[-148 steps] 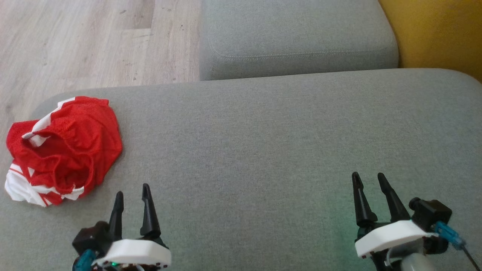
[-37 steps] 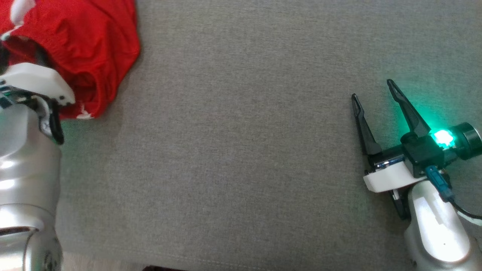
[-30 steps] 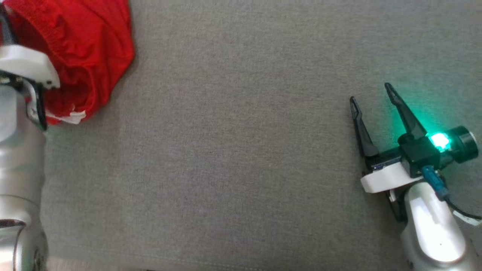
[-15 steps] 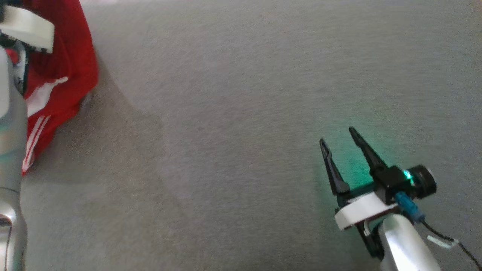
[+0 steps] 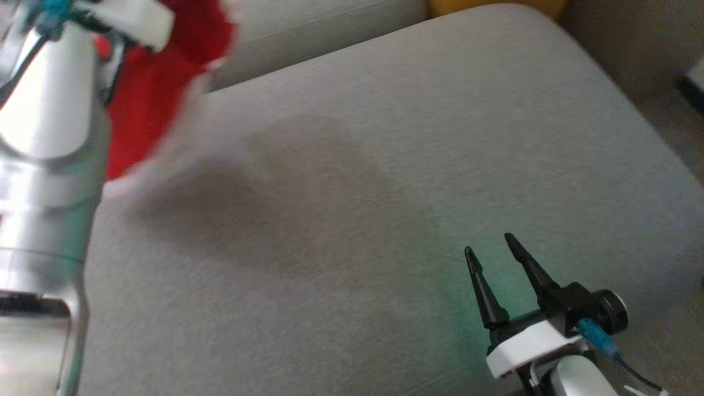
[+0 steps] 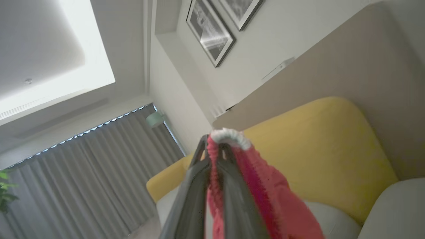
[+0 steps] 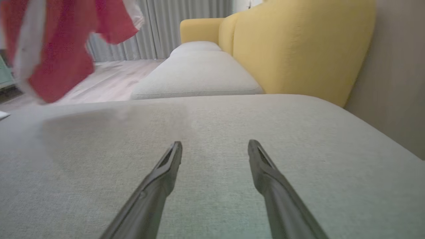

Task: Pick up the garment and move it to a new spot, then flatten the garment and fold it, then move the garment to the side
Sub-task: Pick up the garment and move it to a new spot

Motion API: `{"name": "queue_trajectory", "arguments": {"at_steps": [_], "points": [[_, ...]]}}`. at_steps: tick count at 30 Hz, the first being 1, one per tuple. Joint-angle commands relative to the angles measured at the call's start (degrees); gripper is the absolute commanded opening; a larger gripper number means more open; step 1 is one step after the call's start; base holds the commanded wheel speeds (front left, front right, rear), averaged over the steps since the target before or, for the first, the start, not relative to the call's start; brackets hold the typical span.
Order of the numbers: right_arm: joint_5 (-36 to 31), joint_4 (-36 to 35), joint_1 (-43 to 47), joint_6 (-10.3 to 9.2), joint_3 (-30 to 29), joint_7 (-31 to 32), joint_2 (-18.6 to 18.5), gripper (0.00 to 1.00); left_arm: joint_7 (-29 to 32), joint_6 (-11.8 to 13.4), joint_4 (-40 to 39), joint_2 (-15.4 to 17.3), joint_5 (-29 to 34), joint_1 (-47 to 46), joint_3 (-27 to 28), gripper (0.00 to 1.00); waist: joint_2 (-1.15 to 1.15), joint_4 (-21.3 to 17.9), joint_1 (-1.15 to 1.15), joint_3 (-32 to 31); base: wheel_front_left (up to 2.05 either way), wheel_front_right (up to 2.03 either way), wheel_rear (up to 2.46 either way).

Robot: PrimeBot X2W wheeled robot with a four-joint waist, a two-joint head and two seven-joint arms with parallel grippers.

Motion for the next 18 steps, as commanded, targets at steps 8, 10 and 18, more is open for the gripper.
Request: {"name": "queue_trajectory", "arguments": {"at_steps": [8, 10, 18], "points": [[2.19, -2.56, -1.94, -0.04, 1.04, -0.16, 0.35, 1.0, -1.81, -1.36, -3.64, -2.31, -1.8, 2.07, -5.26, 0.0, 0.0, -2.29, 0.02, 1.41, 0.0, 0.0, 0.0], [2.52, -2.58, -2.29, -0.04, 1.11, -0.16, 0.35, 1.0, -2.45, -1.53, -3.95, -3.32, -2.11, 5.9, -7.57, 0.0, 0.0, -1.11, 0.02, 2.51, 0.0, 0.0, 0.0], [2.45, -2.58, -3.56, -0.04, 0.12, -0.16, 0.35, 1.0, -4.1, -0.86, -2.07, -7.35, -2.82, 22.71, -16.36, 0.09, 0.0, 5.14, 0.02, 5.39, 0.0, 0.0, 0.0]]}}
